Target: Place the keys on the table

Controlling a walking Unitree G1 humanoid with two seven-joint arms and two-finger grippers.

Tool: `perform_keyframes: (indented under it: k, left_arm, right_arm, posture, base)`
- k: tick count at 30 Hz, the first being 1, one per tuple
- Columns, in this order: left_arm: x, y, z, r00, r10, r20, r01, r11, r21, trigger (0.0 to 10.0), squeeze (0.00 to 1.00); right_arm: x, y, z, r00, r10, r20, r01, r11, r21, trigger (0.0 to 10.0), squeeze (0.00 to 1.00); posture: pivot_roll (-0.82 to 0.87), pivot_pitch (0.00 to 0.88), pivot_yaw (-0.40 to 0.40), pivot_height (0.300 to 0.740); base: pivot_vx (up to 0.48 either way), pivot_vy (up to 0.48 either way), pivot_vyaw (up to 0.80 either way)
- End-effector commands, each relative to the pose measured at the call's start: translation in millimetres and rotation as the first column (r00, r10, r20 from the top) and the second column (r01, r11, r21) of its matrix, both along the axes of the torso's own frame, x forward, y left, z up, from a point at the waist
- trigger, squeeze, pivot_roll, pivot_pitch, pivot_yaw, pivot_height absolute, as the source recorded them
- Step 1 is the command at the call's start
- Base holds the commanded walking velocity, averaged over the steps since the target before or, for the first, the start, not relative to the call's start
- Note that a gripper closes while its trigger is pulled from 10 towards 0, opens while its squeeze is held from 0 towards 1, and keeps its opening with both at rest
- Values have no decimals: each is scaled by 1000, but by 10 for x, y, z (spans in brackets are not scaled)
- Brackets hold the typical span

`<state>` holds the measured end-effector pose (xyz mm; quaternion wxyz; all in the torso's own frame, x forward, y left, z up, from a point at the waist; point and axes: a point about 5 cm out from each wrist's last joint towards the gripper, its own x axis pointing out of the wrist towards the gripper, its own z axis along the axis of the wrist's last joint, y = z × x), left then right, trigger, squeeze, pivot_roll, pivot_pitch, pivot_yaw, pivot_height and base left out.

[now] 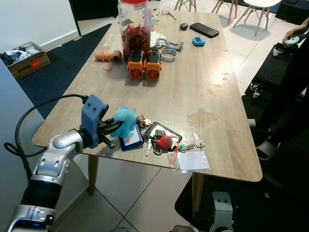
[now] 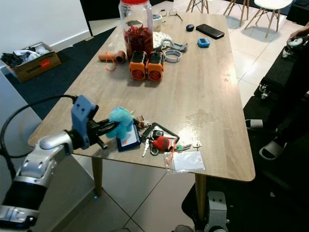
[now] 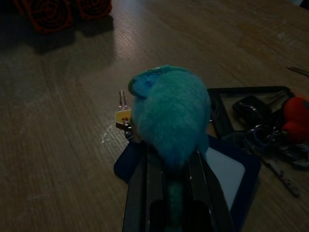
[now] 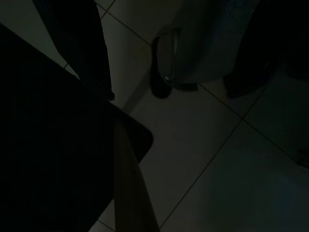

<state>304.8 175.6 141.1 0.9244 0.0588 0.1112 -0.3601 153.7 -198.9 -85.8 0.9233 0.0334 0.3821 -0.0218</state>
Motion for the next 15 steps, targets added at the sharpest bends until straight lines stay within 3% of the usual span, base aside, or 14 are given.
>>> perform_keyframes:
  k: [1,5,14,15]
  left_arm:
    - [-33,-57,-40,999,-35,-30,35,999,1,10000,0]
    - [-111,-58,-87,994,-82,-73,83,996,19,10000,0]
    - [-136,-87,-34,989,-74,-126,73,997,-17,10000,4]
    - [-126,-87,-31,990,-63,-124,61,998,-18,10000,110]
  right_arm:
    - [-39,-4,-12,1000,-13,-4,13,1000,1,10000,0]
    - [-39,-2,-13,1000,-12,-5,12,1000,2,10000,0]
    - [-33,8,-14,1000,-8,-6,8,1000,4,10000,0]
    - [-32,7,-13,1000,-8,-6,8,1000,3,10000,0]
  posture:
    - [-1,50,15,740]
    - [4,51,12,740]
    - [8,50,10,740]
    - [8,50,10,740]
  base:
    - [0,0,0]
    - [0,0,0]
    - [0,0,0]
    - [0,0,0]
